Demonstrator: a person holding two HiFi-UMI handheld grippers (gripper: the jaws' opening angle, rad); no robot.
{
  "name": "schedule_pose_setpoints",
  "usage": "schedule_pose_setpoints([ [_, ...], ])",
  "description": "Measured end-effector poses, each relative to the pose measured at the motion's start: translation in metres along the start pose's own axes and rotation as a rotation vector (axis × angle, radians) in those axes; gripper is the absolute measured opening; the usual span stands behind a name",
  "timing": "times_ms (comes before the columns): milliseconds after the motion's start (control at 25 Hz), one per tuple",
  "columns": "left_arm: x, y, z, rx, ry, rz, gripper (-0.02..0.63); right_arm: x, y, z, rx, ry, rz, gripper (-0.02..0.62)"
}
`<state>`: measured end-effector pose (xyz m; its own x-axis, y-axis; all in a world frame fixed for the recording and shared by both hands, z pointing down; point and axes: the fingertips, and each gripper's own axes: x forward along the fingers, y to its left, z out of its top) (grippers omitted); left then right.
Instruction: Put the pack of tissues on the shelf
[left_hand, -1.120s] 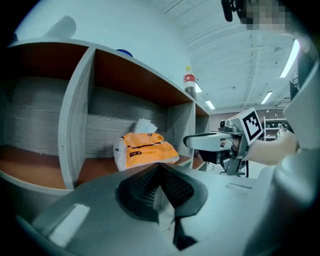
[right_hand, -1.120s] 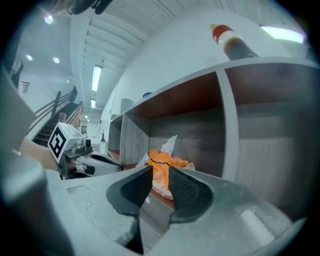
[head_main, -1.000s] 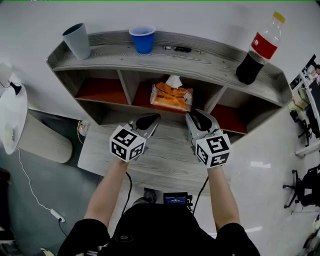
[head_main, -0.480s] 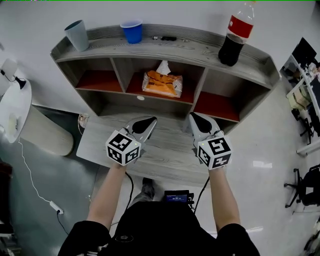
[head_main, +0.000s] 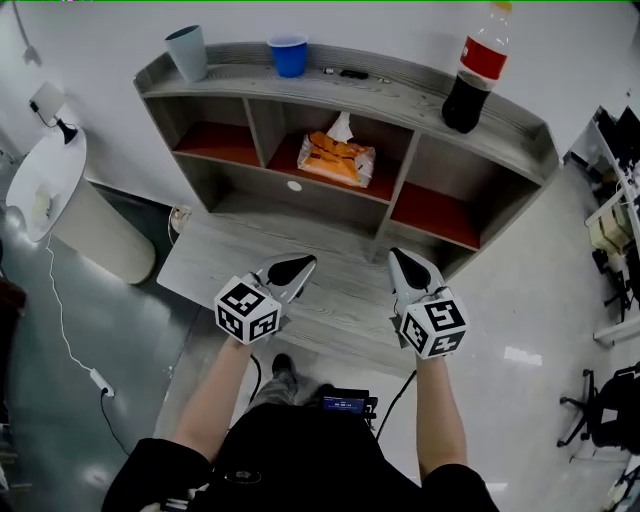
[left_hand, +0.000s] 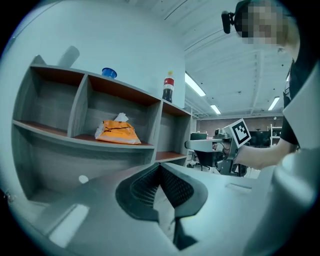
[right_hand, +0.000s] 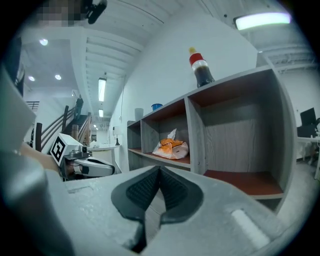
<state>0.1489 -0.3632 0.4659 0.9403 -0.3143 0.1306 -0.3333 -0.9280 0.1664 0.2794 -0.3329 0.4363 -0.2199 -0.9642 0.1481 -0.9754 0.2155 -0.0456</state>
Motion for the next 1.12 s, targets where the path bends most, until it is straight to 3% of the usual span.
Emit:
schedule_pose_setpoints([
  [240, -0.019, -0.002, -0.005, -0.031, -0.014, 0.015, 0.001, -0.009, 0.012, -0.010, 0.043, -0.016, 0.019, 0.005],
  [520, -0.046, -0.001, -0.010, -0.015, -0.022, -0.030, 0.001, -0.016, 0.037, -0.020, 0.055, -0.024, 0.005, 0.005],
  [1120, -0.136, 0.009, -0.039, -0.034, -0.026, -0.109, 0.000, -0.030, 0.143, -0.032, 0.027, 0.021, -0.073, 0.005],
])
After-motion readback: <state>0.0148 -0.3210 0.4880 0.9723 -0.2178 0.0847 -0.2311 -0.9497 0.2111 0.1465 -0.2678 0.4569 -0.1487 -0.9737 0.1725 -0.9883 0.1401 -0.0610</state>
